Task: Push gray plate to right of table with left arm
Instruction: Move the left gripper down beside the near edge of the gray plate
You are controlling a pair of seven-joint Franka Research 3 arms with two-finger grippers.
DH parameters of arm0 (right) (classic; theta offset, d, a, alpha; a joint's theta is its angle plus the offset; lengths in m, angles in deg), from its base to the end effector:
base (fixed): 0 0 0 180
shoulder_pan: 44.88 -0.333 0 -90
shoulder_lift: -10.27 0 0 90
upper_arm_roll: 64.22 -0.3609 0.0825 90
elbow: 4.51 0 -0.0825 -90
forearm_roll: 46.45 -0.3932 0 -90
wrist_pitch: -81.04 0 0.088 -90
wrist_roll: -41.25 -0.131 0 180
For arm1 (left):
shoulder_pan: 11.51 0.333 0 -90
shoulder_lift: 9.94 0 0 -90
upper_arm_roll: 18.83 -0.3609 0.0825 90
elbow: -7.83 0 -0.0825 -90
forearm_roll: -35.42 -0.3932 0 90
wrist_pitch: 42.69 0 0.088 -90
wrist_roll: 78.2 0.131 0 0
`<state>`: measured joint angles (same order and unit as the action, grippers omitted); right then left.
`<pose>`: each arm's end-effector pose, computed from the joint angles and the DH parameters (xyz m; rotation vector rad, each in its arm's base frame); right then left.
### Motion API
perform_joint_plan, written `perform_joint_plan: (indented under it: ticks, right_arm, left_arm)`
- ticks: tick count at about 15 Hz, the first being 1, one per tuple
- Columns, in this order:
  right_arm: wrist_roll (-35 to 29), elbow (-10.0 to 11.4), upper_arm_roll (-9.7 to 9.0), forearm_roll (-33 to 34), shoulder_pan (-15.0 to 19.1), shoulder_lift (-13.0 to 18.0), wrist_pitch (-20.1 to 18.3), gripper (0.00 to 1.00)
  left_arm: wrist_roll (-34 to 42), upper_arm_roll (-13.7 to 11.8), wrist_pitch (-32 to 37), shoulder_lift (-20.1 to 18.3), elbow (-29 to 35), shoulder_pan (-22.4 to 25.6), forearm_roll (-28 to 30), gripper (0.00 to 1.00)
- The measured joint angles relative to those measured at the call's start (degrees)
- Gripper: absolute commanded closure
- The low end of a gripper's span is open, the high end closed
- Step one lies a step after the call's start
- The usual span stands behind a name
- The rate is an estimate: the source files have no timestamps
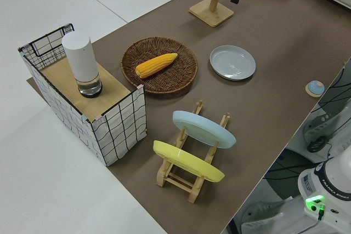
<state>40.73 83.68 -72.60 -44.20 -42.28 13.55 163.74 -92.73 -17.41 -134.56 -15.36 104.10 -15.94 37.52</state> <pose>0.5267 0.0505 0.6806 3.0887 0.1347 -0.0564 0.5294 -0.0596 0.6474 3.0956 0.2364 0.0177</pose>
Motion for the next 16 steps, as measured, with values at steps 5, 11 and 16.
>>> perform_joint_plan:
  ticks: [5, 11, 16]
  right_arm:
    - [0.00, 0.00, 0.00, 0.00, 0.00, 0.00, 0.00, 0.005]
    - [0.00, 0.00, 0.00, 0.00, 0.00, 0.00, 0.00, 0.005]
    - [0.00, 0.00, 0.00, 0.00, 0.00, 0.00, 0.00, 0.005]
  left_arm:
    - [0.00, -0.30, 0.61, -0.20, 0.13, 0.00, -0.23, 0.01]
    - [0.00, -0.34, 0.83, -0.20, 0.58, 0.00, -0.32, 0.01]
    - [0.00, -0.34, 0.83, -0.18, 1.77, 0.00, -0.35, 0.01]
